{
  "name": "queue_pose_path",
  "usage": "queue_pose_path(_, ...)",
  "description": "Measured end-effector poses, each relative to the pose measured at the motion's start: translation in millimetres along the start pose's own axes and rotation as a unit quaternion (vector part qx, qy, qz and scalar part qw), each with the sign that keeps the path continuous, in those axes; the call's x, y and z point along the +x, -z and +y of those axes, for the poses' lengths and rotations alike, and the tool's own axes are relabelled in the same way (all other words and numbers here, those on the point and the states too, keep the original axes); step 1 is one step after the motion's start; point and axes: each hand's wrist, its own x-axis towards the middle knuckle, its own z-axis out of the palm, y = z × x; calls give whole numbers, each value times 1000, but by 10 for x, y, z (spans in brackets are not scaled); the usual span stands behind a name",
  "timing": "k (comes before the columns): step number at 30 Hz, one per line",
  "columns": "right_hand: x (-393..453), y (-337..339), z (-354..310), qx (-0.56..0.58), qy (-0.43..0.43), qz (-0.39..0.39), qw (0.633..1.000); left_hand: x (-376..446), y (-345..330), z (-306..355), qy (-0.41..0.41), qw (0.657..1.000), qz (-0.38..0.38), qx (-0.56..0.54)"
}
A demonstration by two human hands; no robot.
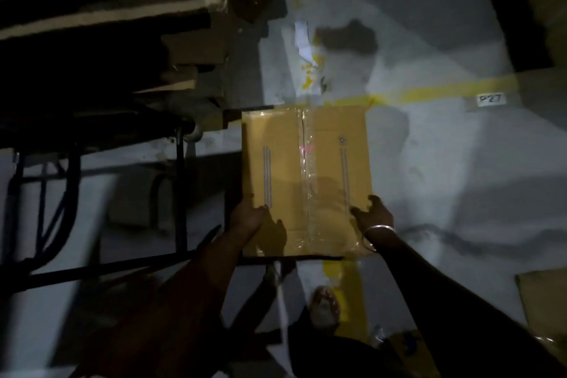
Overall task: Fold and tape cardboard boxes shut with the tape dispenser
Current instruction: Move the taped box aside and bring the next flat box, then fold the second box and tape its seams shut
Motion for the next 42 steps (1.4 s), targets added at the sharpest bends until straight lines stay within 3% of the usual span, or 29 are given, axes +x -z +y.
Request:
queue_pose_path(6,-1440,950,-888,-19,77,-31,996,-1581,430,904,-81,997,-16,-8)
queue_pose_path(11,-2580,1694,-1681,12,149,-16,989,-2808,1115,1564,-193,981,19,-14)
queue_pose_path(16,-3445,2157,-2435,14,243,27,970,-3615,1961,2001,-279,956,83,-24)
queue_pose_path(21,-4104,2199,-3147,8,333,91,939,-3989,2759,2127,-333,930,134,-80)
queue_pose_path(25,-4529,1941,-3735,-34,395,119,910,-4006,3488,2050,-372,909,153,-111)
queue_pose_path(30,-5112,1159,-4515,-47,441,137,886,-3720,4602,1543,-403,891,162,-132)
queue_pose_path(36,-5953,-135,-5376,-18,458,88,884,-3400,6153,539,-372,899,167,-159)
queue_pose_path(42,-6518,-1202,-6032,-57,481,25,875,-3133,7339,-327,-307,897,240,-207)
